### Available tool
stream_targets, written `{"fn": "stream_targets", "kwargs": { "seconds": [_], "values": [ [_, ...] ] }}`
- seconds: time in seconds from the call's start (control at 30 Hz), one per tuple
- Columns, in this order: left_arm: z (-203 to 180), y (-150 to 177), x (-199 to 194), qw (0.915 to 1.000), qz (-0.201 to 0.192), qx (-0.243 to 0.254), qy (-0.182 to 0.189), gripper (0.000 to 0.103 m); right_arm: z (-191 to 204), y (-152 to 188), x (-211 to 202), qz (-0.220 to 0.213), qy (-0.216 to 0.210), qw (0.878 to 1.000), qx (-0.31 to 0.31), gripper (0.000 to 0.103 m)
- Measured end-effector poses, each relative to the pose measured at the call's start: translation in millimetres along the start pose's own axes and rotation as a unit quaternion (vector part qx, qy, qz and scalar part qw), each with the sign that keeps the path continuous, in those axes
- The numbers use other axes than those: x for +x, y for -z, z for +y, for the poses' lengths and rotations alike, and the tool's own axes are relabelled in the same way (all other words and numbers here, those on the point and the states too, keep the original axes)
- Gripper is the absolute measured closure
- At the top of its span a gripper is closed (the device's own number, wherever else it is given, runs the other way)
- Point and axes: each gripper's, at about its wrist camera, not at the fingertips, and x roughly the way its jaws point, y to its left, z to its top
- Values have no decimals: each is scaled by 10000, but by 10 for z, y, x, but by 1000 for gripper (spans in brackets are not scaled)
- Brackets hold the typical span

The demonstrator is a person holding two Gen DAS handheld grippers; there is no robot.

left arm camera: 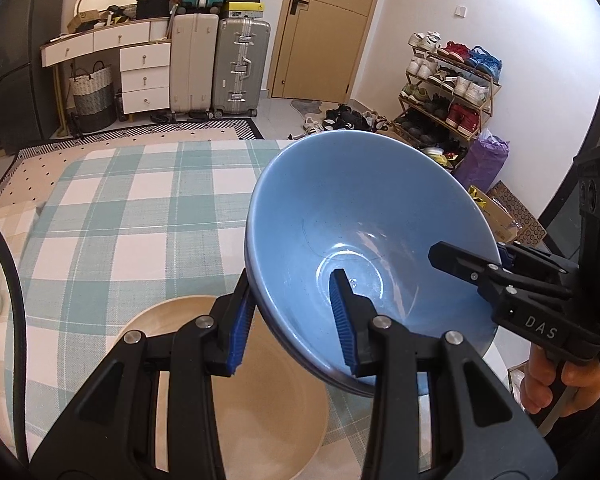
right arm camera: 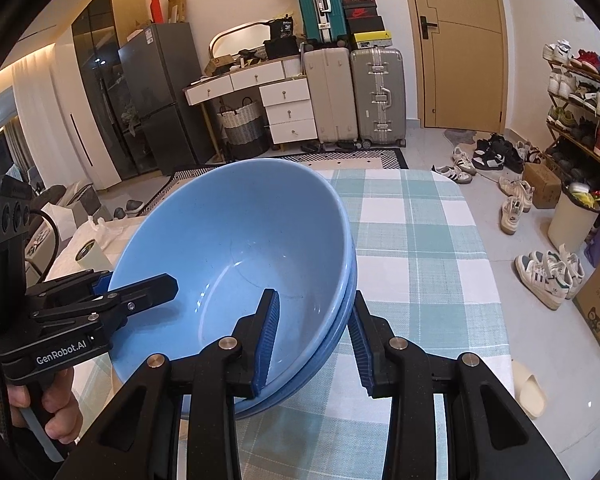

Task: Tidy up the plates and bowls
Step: 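Lift the nested bowls with both grippers and carry them over the cream plates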

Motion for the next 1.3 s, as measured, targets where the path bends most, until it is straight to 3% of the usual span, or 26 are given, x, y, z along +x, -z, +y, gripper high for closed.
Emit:
{"fn": "stream_targets", "kwargs": {
  "seconds": [0.67, 1.1, 1.3],
  "values": [
    [381, 422, -820, 9965, -297, -337, -703, 69, 643, 118, 120, 108, -465, 9982, -371, 68],
    [743, 656, -841, 9899, -301, -501, -1294, 69, 1044, 210, 455, 337, -722, 9948, -637, 68],
    [935, 737, -761, 9885, -244, -603, -1366, 69, 1149, 261, 598, 457, -756, 9935, -724, 68]
  ]
}}
